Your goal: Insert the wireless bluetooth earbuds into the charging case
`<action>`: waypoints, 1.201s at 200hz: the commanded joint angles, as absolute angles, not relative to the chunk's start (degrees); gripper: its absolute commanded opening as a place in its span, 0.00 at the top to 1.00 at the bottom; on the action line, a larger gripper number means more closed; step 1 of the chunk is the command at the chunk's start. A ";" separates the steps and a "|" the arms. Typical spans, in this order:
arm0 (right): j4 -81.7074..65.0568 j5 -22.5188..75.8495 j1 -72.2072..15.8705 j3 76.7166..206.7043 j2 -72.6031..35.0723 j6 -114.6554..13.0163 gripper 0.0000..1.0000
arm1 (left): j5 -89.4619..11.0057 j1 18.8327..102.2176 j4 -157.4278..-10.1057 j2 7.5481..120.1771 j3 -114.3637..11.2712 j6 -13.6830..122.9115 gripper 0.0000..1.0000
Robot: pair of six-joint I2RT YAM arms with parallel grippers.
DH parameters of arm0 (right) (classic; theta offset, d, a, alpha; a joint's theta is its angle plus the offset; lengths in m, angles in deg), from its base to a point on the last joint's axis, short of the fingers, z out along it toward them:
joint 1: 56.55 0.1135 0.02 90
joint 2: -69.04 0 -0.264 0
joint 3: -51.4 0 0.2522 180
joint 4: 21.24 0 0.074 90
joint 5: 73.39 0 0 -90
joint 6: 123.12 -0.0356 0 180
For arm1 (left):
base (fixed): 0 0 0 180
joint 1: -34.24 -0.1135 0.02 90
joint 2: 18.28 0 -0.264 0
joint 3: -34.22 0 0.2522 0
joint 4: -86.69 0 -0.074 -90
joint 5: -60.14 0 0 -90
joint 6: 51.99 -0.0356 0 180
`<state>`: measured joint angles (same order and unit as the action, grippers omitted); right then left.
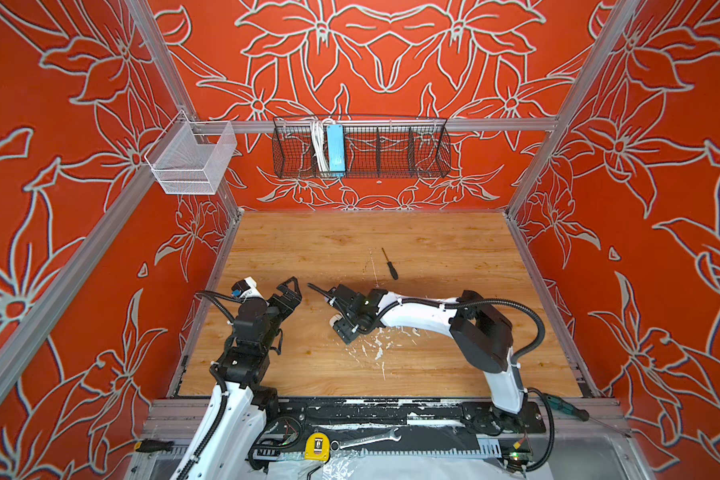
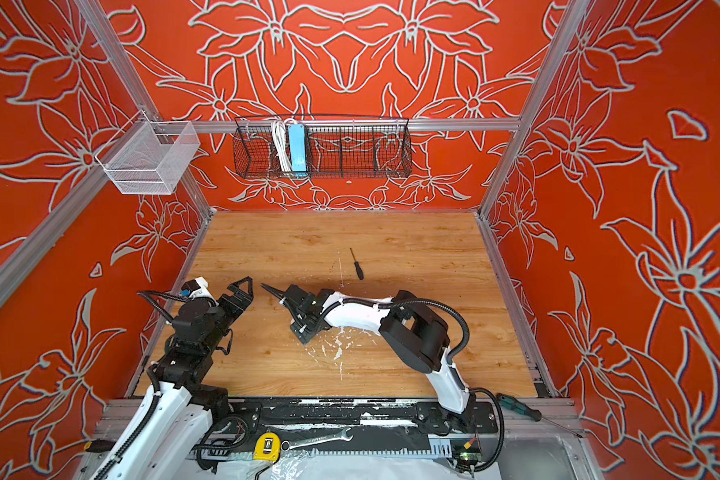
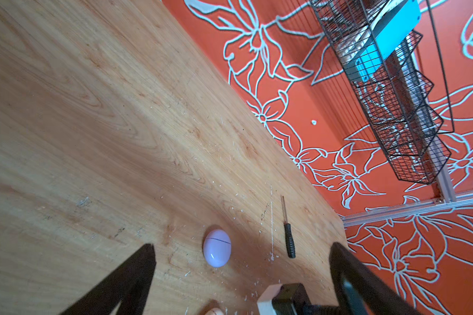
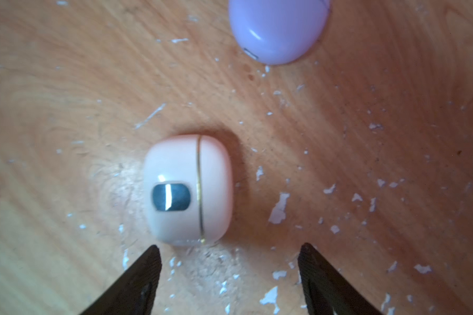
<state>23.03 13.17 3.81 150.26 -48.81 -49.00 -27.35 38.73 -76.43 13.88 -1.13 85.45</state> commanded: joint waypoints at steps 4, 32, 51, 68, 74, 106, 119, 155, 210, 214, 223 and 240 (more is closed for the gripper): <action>23.36 17.34 4.44 152.81 -50.63 -47.53 0.20 | -27.43 38.37 -76.63 15.35 -2.21 85.73 0.02; 23.43 18.17 4.12 153.71 -52.07 -47.45 0.24 | -28.25 38.28 -76.64 16.69 -2.79 85.69 0.02; 24.08 18.24 4.01 154.29 -52.80 -47.36 0.28 | -29.01 38.10 -76.29 17.16 -3.34 85.74 0.02; 23.79 17.93 3.92 154.36 -52.98 -47.12 0.32 | -29.41 37.97 -76.42 17.32 -3.45 85.56 0.02; 23.79 18.02 3.92 154.44 -53.20 -47.09 0.33 | -29.42 37.93 -76.26 17.40 -3.52 85.62 0.02; 23.78 18.18 3.81 154.75 -53.59 -46.75 0.35 | -29.86 37.66 -76.44 17.39 -3.41 85.91 0.02; 23.42 18.58 3.76 154.76 -53.67 -46.83 0.35 | -29.94 37.58 -76.33 17.59 -3.36 86.16 0.02; 23.00 19.25 3.14 154.95 -54.23 -47.18 0.36 | -30.56 37.31 -76.81 17.93 -3.19 86.52 0.02; 23.28 20.01 2.95 155.95 -55.24 -46.94 0.38 | -31.41 36.89 -77.39 19.00 -2.86 87.31 0.02; 23.36 19.98 2.95 156.09 -55.32 -46.93 0.38 | -31.59 36.87 -77.35 19.11 -2.92 87.40 0.02; 23.46 20.04 2.95 156.19 -55.42 -46.87 0.38 | -31.87 36.79 -77.40 19.33 -3.01 87.40 0.02; 23.51 19.67 2.95 156.18 -55.57 -46.83 0.41 | -32.05 36.70 -77.69 19.70 -3.01 87.40 0.02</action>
